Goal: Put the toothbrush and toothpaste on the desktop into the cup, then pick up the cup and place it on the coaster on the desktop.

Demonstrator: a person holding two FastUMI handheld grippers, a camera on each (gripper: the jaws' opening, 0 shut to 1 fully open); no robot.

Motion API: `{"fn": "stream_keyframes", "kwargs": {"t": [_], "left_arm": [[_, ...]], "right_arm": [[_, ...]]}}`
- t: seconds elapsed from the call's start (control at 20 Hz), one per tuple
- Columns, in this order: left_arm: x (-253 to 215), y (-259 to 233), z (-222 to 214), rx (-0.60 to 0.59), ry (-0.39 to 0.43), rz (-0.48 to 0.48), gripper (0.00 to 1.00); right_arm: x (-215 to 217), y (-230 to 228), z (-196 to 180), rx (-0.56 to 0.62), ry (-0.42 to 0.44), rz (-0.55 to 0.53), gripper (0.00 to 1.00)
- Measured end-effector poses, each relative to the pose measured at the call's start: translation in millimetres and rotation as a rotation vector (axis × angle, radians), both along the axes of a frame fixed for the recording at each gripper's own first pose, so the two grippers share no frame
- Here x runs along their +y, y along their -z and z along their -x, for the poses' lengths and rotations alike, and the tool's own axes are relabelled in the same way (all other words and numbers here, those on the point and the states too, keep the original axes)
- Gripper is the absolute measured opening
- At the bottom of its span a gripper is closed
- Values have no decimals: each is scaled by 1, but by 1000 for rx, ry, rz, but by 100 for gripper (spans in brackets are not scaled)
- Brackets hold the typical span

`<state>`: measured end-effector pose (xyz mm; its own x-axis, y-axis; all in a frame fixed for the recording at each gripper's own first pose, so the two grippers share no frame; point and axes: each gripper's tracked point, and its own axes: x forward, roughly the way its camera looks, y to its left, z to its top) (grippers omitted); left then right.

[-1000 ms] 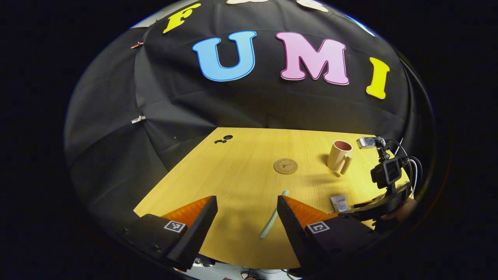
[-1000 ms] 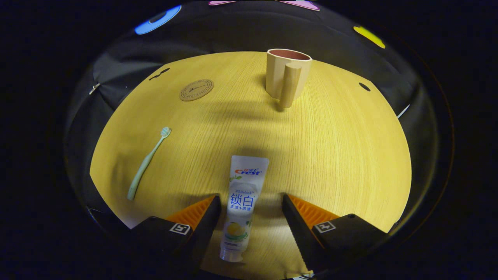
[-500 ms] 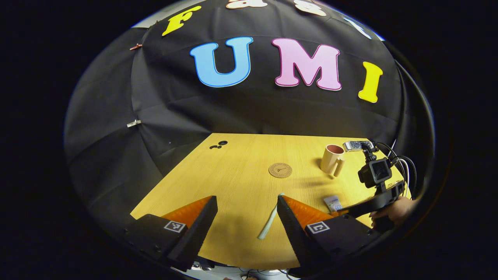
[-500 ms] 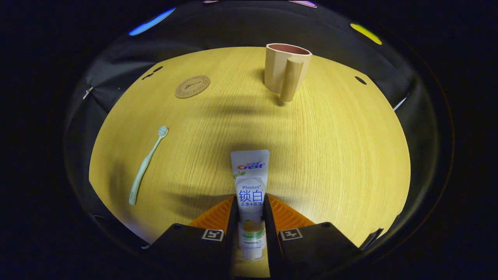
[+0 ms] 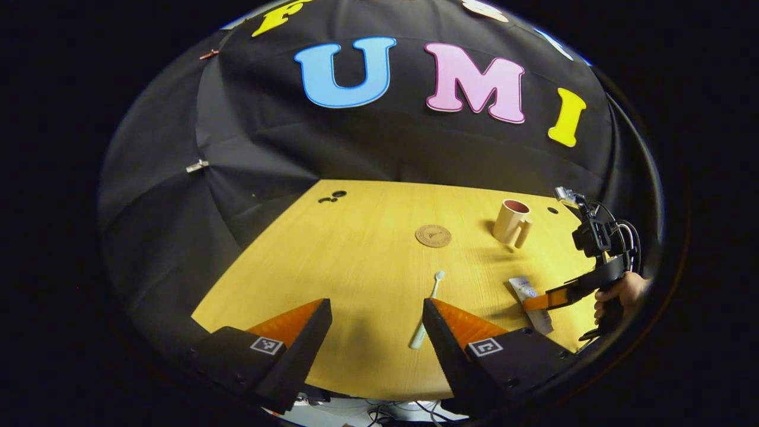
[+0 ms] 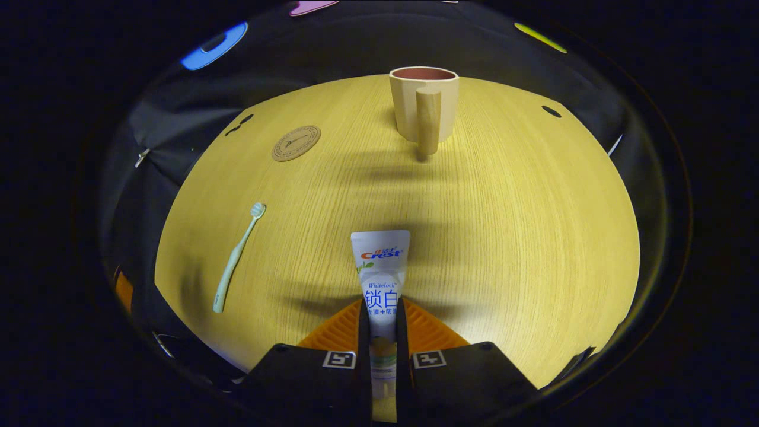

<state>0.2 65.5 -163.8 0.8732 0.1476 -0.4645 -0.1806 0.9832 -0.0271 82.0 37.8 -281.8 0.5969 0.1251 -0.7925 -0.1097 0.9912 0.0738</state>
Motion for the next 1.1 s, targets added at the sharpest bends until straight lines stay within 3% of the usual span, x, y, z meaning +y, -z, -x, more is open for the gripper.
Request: {"fn": "stream_keyframes", "kwargs": {"t": [0.2,0.45,0.65,1.05,1.1], "left_arm": [[-10,20,-25,51,102,-12,98],[-36,55,-55,159,182,49,98],[-57,82,-82,237,249,63,92],[-61,129,-111,418,269,6,84],[-58,134,-111,438,257,3,77]], "right_arm": [[-14,-25,13,-34,8,-42,19],[-46,-50,14,-76,41,-51,19],[-59,-63,16,-91,68,-86,19],[-60,-55,15,-82,91,-90,19],[-61,-54,15,-77,87,-79,20]]}}
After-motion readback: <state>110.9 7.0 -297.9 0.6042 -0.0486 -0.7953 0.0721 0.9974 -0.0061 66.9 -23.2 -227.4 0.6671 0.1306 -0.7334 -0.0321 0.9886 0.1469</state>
